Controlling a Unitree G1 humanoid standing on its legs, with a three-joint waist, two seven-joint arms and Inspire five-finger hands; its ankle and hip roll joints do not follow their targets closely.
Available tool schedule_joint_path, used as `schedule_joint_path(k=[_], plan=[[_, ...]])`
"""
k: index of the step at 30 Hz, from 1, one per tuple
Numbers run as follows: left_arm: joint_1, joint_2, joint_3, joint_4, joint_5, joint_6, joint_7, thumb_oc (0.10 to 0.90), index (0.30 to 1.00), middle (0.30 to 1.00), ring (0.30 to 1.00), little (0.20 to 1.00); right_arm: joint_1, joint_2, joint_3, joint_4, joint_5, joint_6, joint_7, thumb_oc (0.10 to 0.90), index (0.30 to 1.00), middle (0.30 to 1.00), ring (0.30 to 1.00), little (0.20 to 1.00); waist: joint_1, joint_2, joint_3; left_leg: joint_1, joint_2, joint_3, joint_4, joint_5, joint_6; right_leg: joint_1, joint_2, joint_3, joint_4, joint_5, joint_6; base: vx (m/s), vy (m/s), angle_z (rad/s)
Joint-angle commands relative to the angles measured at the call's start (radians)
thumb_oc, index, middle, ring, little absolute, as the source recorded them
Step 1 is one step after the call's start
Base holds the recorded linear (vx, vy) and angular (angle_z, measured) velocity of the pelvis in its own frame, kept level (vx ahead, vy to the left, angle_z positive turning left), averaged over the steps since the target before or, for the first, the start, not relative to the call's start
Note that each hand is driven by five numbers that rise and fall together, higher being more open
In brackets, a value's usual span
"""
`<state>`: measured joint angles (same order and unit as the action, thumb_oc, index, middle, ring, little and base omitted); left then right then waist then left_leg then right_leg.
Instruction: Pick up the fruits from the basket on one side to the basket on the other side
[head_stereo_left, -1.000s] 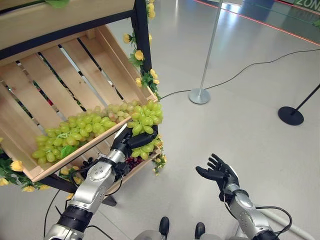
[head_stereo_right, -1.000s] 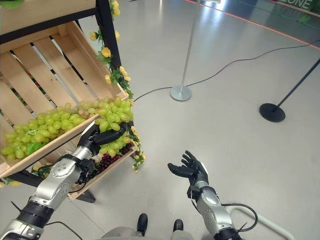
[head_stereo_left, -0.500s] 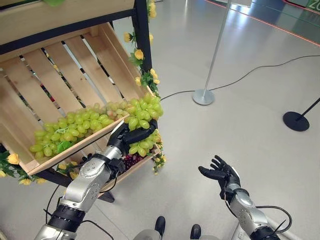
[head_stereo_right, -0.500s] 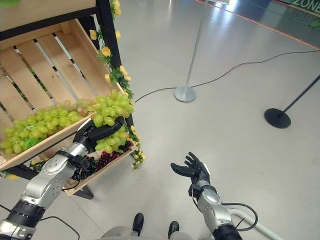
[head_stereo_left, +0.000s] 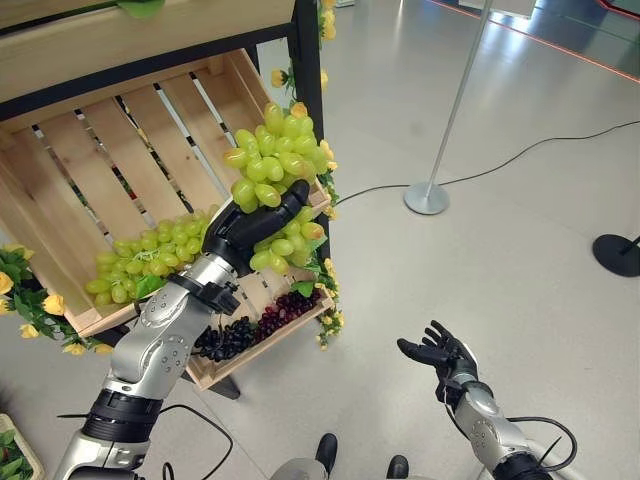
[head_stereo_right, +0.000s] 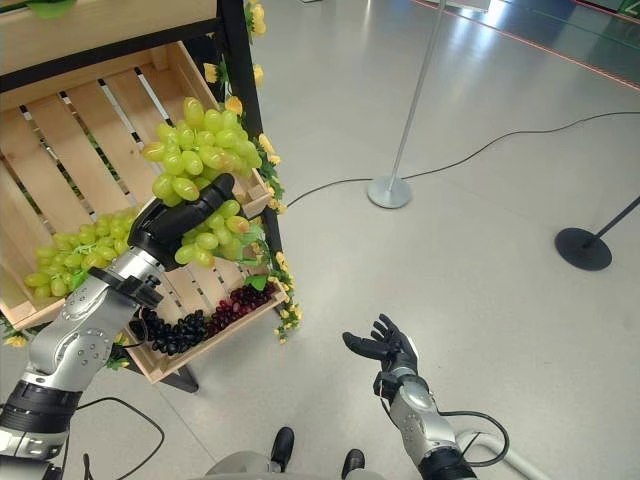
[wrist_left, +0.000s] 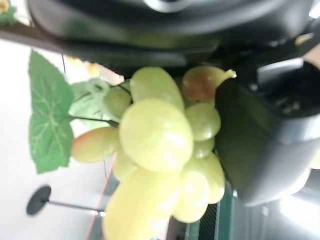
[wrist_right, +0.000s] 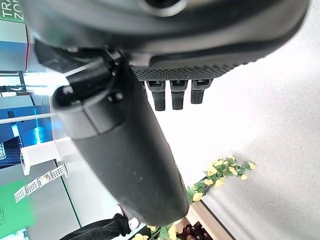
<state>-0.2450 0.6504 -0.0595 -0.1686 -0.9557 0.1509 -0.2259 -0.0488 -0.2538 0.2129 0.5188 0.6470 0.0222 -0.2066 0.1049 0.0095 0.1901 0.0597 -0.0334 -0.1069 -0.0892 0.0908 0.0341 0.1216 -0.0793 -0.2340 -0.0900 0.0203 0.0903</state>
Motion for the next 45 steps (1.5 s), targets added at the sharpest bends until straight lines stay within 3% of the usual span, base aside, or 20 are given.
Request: schedule_joint_path(k=[1,7,15,22,33,38,43,44,45], plan=[[-0.094,-0.018,0.099,-0.079,-0.076,-0.130,0.000,0.400,0.300,0.300,0.300,0.300,-0.021,0.001,0.036,-0.003,0.053,-0.114,-0.021,0.800,0.900,0.900,0.900,0.900,0.030,0.003,-0.149,-0.004,0.049,0.022,0.002,-0.021,-0.075,0.033,-0.034,-0.035,0.003,0.012,0.002,0.02,-0.049,0.04],[-0.111,0.020,0.139,-0.031,-0.095,-0.147,0.103,0.400,0.300,0.300,0.300,0.300,-0.030,-0.002,0.050,0.016,0.073,-0.119,-0.033,0.800,0.900,0.900,0.900,0.900,0.044,0.008,-0.150,-0.011,0.052,0.012,0.002,-0.014,-0.081,0.035,-0.032,-0.047,0.003,0.008,-0.002,0.01,-0.019,0.04],[-0.144,0.105,0.208,0.168,-0.178,-0.157,0.218,0.400,0.300,0.300,0.300,0.300,-0.033,-0.026,0.061,0.042,0.093,-0.121,-0.035,0.800,0.900,0.900,0.900,0.900,0.050,0.020,-0.153,-0.017,0.049,0.001,0.002,-0.011,-0.085,0.035,-0.030,-0.056,0.003,0.000,-0.003,0.01,-0.001,0.06],[-0.206,0.175,0.218,0.344,-0.207,-0.137,0.236,0.400,0.300,0.300,0.300,0.300,-0.032,-0.043,0.065,0.055,0.104,-0.133,-0.032,0.800,0.900,0.900,0.900,0.900,0.042,0.028,-0.154,-0.018,0.047,0.004,0.002,-0.012,-0.085,0.033,-0.030,-0.058,0.003,-0.002,-0.001,0.00,0.000,0.00],[-0.370,0.316,0.152,0.711,-0.163,-0.011,0.246,0.400,0.300,0.300,0.300,0.300,-0.034,-0.073,0.073,0.080,0.117,-0.133,-0.012,0.800,0.900,0.900,0.900,0.900,0.011,0.047,-0.157,-0.008,0.047,0.026,0.002,-0.020,-0.084,0.032,-0.030,-0.048,0.003,-0.003,0.009,0.00,0.000,0.00],[-0.424,0.373,0.121,0.788,-0.144,0.038,0.260,0.400,0.300,0.300,0.300,0.300,-0.028,-0.082,0.075,0.074,0.117,-0.127,-0.011,0.800,0.900,0.900,0.900,0.900,-0.003,0.052,-0.154,-0.007,0.048,0.036,0.002,-0.021,-0.084,0.030,-0.028,-0.040,0.003,-0.002,0.012,0.00,0.000,0.00],[-0.465,0.409,0.065,0.840,-0.004,0.076,0.248,0.400,0.300,0.300,0.300,0.300,-0.020,-0.092,0.073,0.083,0.125,-0.130,-0.006,0.800,0.900,0.900,0.900,0.900,-0.012,0.054,-0.151,-0.008,0.046,0.039,0.002,-0.022,-0.082,0.026,-0.027,-0.037,0.003,-0.002,0.014,0.00,0.000,0.00],[-0.475,0.414,0.050,0.848,0.048,0.088,0.240,0.800,0.900,0.900,0.900,0.900,-0.021,-0.092,0.071,0.085,0.127,-0.131,-0.005,0.800,0.900,0.900,0.900,0.900,-0.011,0.053,-0.151,-0.009,0.046,0.039,0.002,-0.023,-0.082,0.025,-0.027,-0.038,0.003,-0.002,0.015,0.00,0.000,0.00],[-0.477,0.420,0.036,0.855,0.089,0.086,0.237,0.800,0.900,0.900,0.900,0.900,-0.021,-0.093,0.073,0.085,0.130,-0.133,-0.006,0.800,0.900,0.900,0.900,0.900,-0.011,0.054,-0.151,-0.009,0.046,0.039,0.002,-0.023,-0.081,0.024,-0.027,-0.038,0.003,-0.001,0.015,0.00,0.000,0.00]])
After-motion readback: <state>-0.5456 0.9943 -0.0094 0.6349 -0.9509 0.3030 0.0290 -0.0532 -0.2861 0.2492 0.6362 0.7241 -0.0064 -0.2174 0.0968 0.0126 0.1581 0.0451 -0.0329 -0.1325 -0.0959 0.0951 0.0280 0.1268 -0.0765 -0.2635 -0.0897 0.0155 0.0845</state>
